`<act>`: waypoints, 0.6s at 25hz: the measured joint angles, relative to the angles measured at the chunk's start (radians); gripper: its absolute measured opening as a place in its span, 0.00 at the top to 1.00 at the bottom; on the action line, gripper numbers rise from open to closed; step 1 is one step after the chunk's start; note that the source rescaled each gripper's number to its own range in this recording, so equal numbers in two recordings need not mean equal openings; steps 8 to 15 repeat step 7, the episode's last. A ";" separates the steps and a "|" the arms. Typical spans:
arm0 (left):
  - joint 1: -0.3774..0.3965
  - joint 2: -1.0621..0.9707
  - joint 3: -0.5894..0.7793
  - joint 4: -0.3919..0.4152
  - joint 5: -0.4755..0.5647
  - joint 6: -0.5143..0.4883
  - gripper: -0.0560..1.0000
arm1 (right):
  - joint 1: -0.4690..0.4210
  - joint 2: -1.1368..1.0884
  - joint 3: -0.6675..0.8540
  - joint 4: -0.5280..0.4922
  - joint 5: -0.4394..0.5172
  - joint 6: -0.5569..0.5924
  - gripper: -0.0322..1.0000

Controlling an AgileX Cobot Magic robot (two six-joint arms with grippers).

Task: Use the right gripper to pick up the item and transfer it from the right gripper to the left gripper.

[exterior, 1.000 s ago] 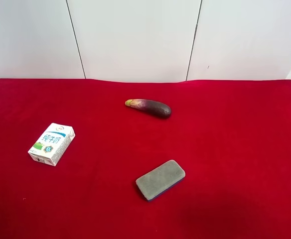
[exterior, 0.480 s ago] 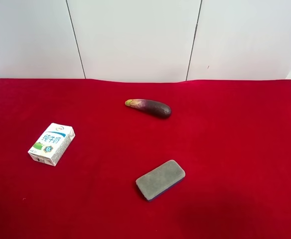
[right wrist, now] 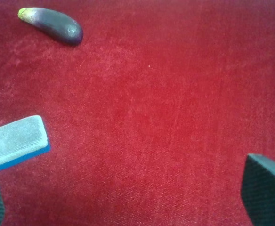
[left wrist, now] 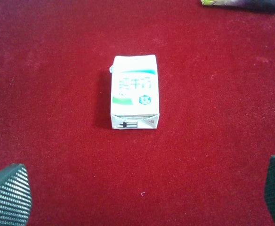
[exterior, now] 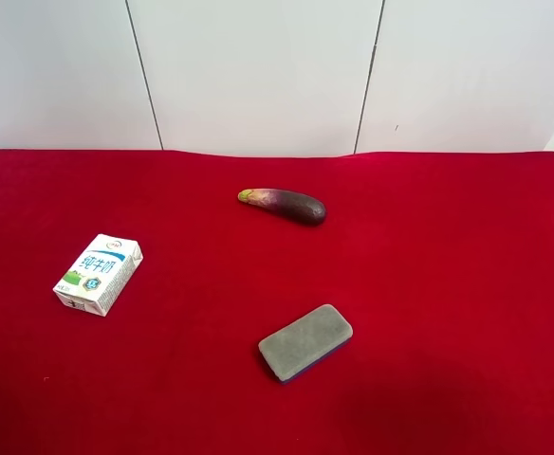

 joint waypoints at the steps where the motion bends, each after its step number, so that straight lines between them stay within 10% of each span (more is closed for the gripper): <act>1: 0.000 0.000 0.000 0.000 0.000 0.000 0.00 | 0.000 0.000 0.000 0.000 0.000 0.000 0.00; 15: 0.077 -0.001 0.000 0.000 0.000 0.000 0.00 | 0.000 0.000 0.000 0.000 0.000 0.000 0.00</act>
